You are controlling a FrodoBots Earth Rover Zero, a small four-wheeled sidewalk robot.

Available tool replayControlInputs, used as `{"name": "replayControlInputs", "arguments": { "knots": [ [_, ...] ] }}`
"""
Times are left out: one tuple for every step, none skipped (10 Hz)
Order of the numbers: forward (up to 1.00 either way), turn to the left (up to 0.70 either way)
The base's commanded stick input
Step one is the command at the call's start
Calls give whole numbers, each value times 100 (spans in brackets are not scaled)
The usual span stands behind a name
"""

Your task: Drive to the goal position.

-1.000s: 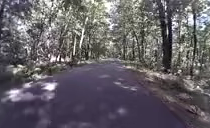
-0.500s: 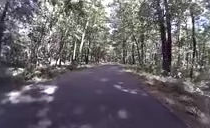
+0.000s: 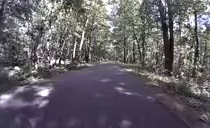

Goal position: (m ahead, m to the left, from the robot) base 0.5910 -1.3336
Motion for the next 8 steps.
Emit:
{"name": "replayControlInputs", "arguments": {
  "knots": [
    [45,0],
    [45,0],
    [45,0],
    [45,0],
    [45,0],
    [45,0],
    [45,0],
    [45,0]
  ]
}}
